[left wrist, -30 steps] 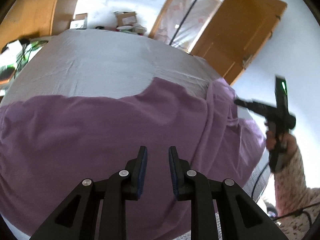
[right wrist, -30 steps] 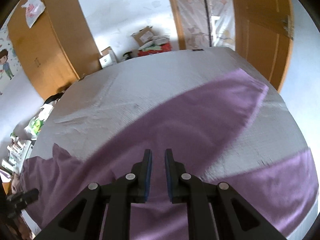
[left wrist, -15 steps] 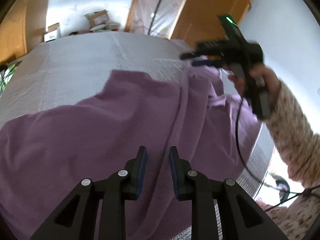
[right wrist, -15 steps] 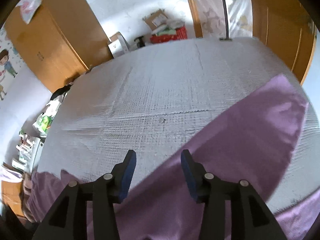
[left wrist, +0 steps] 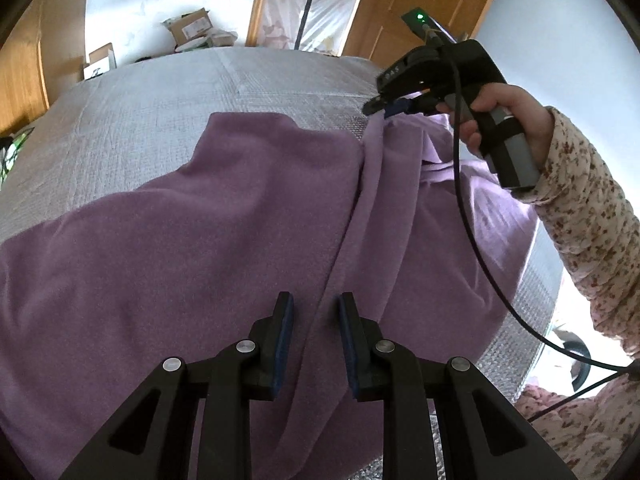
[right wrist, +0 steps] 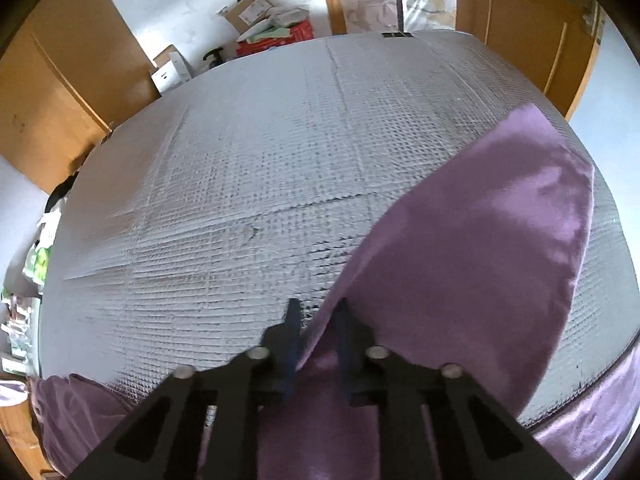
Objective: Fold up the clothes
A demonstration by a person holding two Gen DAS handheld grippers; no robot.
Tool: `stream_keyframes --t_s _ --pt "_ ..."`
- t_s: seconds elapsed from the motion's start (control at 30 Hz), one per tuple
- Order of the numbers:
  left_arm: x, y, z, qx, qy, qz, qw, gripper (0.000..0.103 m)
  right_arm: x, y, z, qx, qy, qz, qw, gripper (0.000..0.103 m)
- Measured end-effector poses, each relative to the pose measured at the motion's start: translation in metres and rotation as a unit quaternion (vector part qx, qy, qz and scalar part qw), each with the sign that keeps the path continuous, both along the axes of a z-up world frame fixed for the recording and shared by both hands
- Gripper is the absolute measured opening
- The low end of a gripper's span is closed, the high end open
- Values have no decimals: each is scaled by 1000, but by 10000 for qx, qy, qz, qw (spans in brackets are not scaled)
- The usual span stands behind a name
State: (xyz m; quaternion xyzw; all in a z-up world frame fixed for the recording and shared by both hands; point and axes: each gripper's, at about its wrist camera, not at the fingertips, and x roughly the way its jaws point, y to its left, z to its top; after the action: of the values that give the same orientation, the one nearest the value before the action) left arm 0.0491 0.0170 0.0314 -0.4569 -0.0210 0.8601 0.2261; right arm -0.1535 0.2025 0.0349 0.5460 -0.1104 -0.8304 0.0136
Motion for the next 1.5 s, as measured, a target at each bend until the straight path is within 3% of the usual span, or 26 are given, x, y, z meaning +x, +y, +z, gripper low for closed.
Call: stream_keyframes --t_s 0.07,0.4,0.73,0.83,0.97,1.3,1.5 --pt "-2 1 -1 -20 37 10 10000 24 6 7 0 -116 68 -28 9999 4" --pt "1 10 -4 -226 124 123 9996 23 47 31 28 -412 809 -193 9957 3" --pt "17 21 -1 -811 438 14 9957 23 92 54 65 -544 1476 -349 9869 3" --pt "18 21 -1 -776 465 28 9959 22 107 57 68 -535 1705 -451 9829 3" --pt "22 18 10 -653 723 -2 9952 4 124 58 74 -356 2028 -481 9774 3" --pt "41 7 58 -395 1566 233 9866 3 147 59 106 -199 2823 -475 9579 3" --pt "54 3 72 -261 1722 253 9844 3 170 59 116 -141 3207 -484 9458 3"
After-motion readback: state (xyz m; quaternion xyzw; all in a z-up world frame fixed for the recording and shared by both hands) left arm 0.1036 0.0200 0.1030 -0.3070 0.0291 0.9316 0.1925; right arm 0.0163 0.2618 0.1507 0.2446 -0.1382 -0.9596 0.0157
